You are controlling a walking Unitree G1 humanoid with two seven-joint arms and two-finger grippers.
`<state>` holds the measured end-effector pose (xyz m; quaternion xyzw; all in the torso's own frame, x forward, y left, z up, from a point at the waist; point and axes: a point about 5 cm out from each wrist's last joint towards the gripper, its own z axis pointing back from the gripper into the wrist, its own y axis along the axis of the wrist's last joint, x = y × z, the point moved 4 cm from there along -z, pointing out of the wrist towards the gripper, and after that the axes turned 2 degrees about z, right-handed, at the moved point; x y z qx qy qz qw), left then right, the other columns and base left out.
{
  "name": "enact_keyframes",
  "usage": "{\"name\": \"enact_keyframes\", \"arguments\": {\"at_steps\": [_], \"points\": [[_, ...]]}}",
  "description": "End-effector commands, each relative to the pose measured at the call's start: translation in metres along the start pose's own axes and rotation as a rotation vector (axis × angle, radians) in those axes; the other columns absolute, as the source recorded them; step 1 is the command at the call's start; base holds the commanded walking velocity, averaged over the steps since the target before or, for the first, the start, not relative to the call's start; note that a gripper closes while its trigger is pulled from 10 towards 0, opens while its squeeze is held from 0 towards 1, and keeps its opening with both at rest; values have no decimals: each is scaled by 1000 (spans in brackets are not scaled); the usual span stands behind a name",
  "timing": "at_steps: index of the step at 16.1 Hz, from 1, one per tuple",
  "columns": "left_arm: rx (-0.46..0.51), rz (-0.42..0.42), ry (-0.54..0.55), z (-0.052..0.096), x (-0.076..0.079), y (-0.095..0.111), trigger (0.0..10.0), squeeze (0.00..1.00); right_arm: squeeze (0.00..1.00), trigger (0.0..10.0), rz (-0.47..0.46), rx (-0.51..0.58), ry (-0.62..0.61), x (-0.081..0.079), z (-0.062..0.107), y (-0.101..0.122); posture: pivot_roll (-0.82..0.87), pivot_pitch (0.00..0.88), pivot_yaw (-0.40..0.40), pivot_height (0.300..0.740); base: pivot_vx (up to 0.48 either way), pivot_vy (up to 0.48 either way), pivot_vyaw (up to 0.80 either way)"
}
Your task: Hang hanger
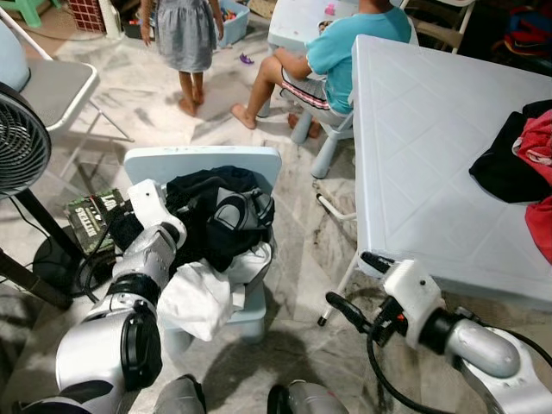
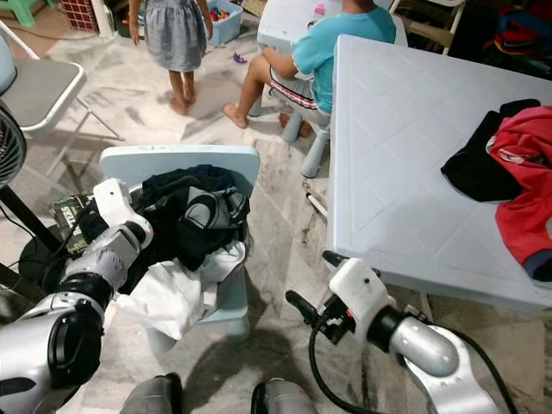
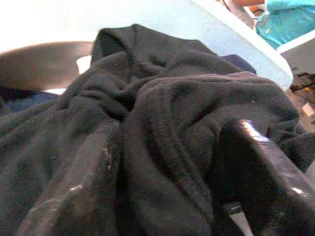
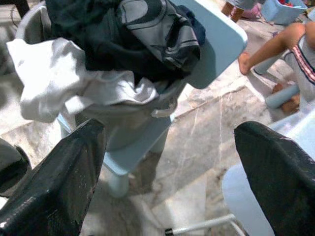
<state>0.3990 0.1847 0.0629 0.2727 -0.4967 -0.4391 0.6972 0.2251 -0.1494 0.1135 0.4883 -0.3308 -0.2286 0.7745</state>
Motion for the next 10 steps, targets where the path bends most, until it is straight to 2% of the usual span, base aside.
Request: {"name": "enact_keyframes", "arguments": {"at_steps": [1,7,10], "points": [[-19,-7,-11,-1,4,-4,0,0,0,10000,6,-4,-2,2,5,2,-285,174,-151,740,0,0,0],[-36,0,-20,-1,7,-14,0,0,0,10000,7,-23,1,3,10,1,-294,181,-158,740,0,0,0],[-30,4,-16,-1,5,-14,0,0,0,10000,-33,-22,26,5,11,2,-297,179,-159,740,0,0,0]]}}
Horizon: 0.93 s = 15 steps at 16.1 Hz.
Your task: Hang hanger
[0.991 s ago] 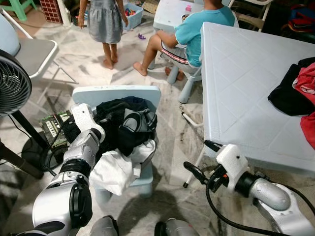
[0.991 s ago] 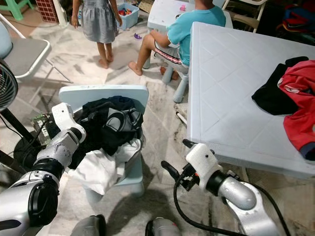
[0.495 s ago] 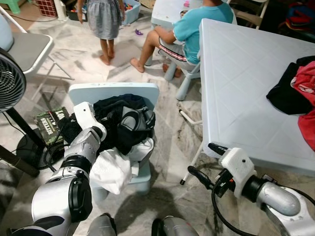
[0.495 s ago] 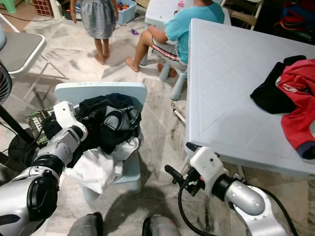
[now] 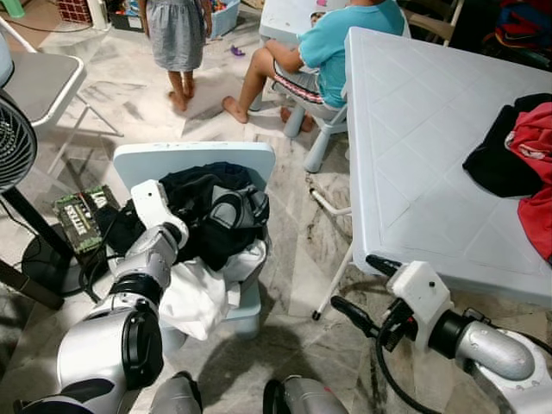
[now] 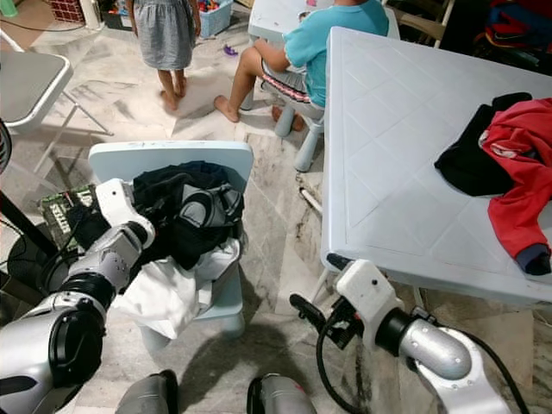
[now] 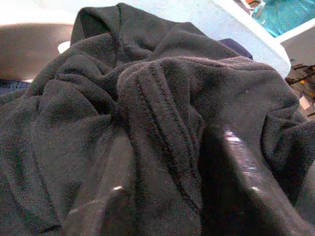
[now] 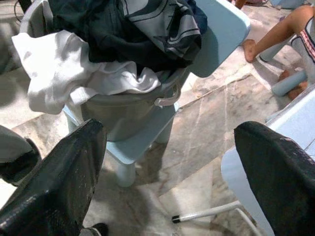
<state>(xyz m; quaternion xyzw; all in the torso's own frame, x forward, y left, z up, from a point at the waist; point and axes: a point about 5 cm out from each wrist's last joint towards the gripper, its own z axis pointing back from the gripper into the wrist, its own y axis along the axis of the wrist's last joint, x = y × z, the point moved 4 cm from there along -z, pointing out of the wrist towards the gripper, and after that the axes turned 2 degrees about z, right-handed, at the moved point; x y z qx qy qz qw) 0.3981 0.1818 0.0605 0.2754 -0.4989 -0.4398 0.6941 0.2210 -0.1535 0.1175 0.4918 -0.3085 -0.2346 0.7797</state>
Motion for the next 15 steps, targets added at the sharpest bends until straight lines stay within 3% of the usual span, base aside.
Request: {"name": "enact_keyframes", "arguments": {"at_steps": [1,6,9,12,15], "points": [[-34,7,-11,0,4,-10,0,0,0,10000,2,-11,-10,7,4,0,-296,177,-159,740,0,0,0],[-20,-9,0,0,3,-10,0,0,0,10000,-6,-12,-15,8,1,0,-290,170,-159,740,0,0,0],[40,-42,41,0,-3,2,0,0,0,10000,-6,-5,-29,10,-2,1,-282,162,-154,740,0,0,0],[166,-158,82,2,-3,23,0,0,0,10000,-12,17,-65,17,-8,2,-251,147,-143,740,0,0,0],[221,-272,42,5,2,31,0,0,0,10000,-31,45,-82,18,-23,3,-202,133,-127,740,0,0,0]]}}
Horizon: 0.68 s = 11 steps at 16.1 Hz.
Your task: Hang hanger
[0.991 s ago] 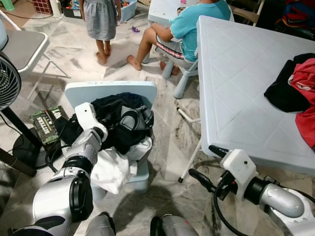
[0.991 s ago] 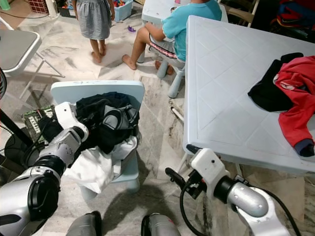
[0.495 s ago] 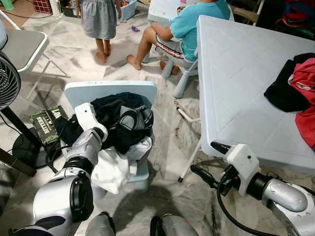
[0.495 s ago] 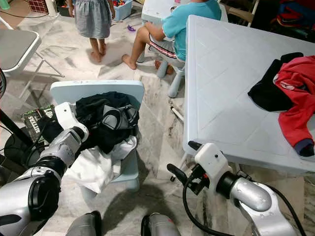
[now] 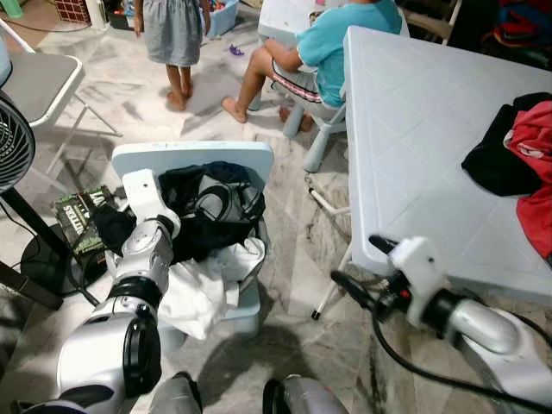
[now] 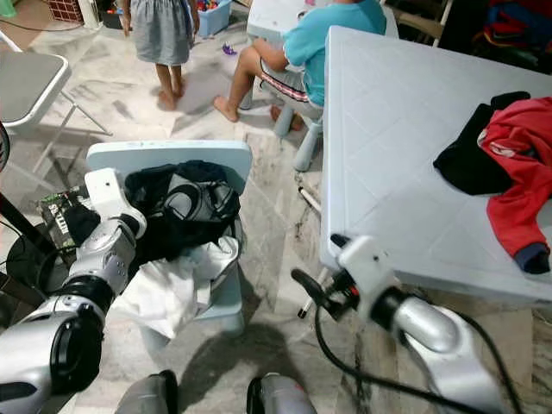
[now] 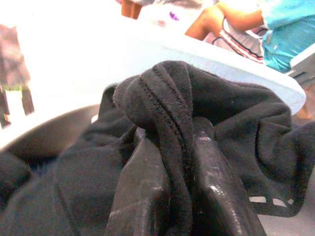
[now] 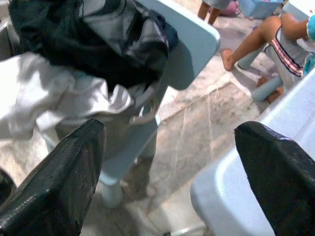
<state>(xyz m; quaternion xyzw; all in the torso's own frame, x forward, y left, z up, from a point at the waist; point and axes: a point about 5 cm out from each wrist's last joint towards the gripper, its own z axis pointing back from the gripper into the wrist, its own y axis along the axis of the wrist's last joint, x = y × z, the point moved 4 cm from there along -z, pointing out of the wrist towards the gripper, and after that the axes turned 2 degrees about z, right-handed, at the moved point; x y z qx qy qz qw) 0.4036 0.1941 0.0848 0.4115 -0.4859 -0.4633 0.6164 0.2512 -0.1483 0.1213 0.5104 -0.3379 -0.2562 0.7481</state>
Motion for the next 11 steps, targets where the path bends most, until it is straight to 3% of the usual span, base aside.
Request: {"name": "enact_keyframes", "arguments": {"at_steps": [1,3,4,5,7,9,10,11], "points": [[28,-60,-2,1,-2,4,0,0,0,10000,-3,-6,-5,-2,-3,-4,-185,127,-120,740,0,0,0],[107,-236,-13,7,-2,10,0,0,0,10000,-15,19,-20,-3,-11,-3,-155,117,-102,740,0,0,0],[120,-263,-21,8,-1,10,0,0,0,10000,-18,23,-25,-3,-13,-3,-146,115,-97,740,0,0,0],[155,-376,-67,14,6,9,0,0,0,10000,-28,34,-41,-3,-18,-4,-123,110,-83,740,0,0,0],[123,-521,-146,26,10,-7,0,0,0,10000,-33,44,-44,-5,-26,-6,-86,106,-63,740,0,0,0],[112,-698,-197,47,3,-18,0,0,0,10000,-38,56,-46,-6,-32,-6,-54,104,-55,740,0,0,0],[117,-747,-204,54,0,-20,0,0,0,10000,-38,59,-45,-7,-34,-7,-42,102,-51,740,0,0,0],[110,-793,-192,72,-7,-24,0,0,0,10000,-37,69,-41,-7,-38,-6,-28,99,-46,740,0,0,0]]}}
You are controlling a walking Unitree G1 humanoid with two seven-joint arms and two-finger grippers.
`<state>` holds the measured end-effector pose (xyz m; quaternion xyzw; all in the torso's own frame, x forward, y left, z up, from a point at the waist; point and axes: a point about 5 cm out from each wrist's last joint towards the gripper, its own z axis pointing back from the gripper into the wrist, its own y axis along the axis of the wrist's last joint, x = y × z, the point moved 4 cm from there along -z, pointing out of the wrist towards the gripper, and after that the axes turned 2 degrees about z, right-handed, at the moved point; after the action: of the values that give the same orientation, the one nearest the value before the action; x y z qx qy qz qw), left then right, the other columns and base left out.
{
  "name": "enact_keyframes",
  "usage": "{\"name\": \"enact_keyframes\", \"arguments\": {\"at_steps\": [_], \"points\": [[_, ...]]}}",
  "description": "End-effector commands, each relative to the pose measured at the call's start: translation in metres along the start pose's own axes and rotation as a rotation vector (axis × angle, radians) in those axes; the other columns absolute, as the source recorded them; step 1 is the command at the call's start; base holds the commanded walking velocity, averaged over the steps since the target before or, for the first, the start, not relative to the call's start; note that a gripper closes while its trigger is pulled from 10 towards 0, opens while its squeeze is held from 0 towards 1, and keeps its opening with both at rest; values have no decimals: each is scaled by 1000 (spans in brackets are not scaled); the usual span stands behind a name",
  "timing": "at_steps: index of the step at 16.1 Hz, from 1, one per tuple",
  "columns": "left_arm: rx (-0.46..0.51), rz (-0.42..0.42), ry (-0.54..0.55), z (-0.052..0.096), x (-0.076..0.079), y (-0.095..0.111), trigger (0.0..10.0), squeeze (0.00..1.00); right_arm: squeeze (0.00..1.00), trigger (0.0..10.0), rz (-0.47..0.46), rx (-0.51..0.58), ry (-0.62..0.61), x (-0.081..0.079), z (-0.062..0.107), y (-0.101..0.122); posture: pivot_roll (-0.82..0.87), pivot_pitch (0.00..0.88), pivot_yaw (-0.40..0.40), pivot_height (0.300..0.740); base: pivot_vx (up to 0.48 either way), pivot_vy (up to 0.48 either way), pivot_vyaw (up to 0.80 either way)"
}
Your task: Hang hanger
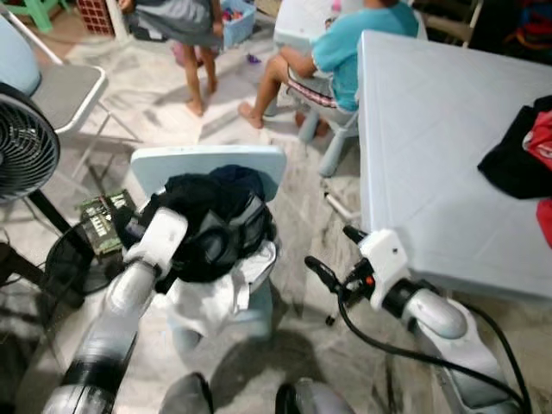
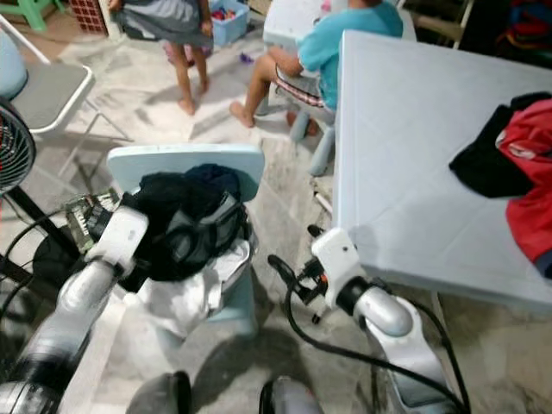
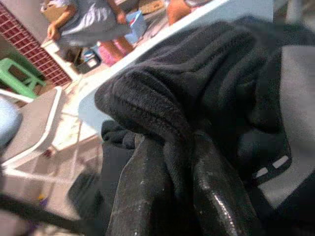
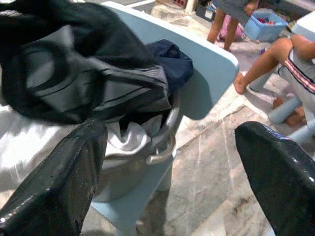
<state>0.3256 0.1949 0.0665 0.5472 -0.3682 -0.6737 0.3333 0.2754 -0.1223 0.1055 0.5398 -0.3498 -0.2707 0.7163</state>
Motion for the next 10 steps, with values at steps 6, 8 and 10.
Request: {"name": "enact_keyframes", "arguments": {"at_steps": [6,8,10], "points": [[-79,-176,-143,47,35,-8,3765,0,0,10000,19,21,11,1,-11,-1,7,92,-48,740,0,0,0],[-194,-161,-203,55,44,-23,10000,4,0,10000,28,24,20,0,-13,-1,15,89,-54,740,0,0,0],[-219,-166,-230,55,44,-27,10000,1000,0,10000,33,29,17,1,-15,0,11,94,-54,740,0,0,0]]}}
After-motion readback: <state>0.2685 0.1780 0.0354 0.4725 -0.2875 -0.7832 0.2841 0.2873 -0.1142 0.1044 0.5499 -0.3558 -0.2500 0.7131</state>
